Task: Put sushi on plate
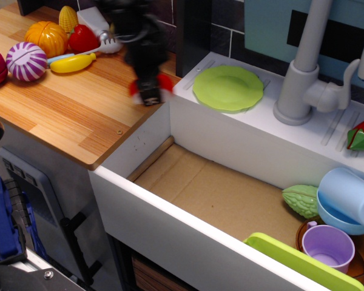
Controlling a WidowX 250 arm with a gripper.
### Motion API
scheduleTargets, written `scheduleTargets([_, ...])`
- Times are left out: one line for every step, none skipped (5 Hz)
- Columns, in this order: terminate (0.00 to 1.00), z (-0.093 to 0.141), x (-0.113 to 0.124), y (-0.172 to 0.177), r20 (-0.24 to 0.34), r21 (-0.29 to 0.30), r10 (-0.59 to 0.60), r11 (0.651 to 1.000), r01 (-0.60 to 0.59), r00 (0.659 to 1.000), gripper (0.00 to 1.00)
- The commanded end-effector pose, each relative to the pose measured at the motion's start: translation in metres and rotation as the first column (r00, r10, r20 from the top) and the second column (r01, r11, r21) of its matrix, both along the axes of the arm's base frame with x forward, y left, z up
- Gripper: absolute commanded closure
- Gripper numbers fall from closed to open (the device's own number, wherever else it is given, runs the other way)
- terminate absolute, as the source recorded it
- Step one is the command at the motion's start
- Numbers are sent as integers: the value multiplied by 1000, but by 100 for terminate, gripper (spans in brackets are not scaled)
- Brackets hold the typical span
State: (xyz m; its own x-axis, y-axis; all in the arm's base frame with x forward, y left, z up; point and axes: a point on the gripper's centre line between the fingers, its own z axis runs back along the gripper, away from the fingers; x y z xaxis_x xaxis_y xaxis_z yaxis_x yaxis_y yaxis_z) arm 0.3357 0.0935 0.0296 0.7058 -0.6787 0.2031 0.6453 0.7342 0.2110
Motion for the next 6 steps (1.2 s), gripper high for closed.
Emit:
scheduleTargets([0, 34, 17, -38, 104, 18, 33, 999, -35, 994, 100])
scheduleTargets([0, 37, 24, -55, 126, 52, 29, 998, -36, 992, 100])
scheduleTargets([0, 38, 32, -61, 132, 27, 26, 999, -30, 991, 100])
scheduleTargets([0, 34, 40, -62, 150, 7, 26, 1000, -27, 988, 100])
scheduleTargets([0, 32, 51, -59, 167, 3, 21, 1000, -22, 986, 100])
scheduleTargets([100, 27, 63, -54, 175, -16, 8, 1000, -5, 984, 100])
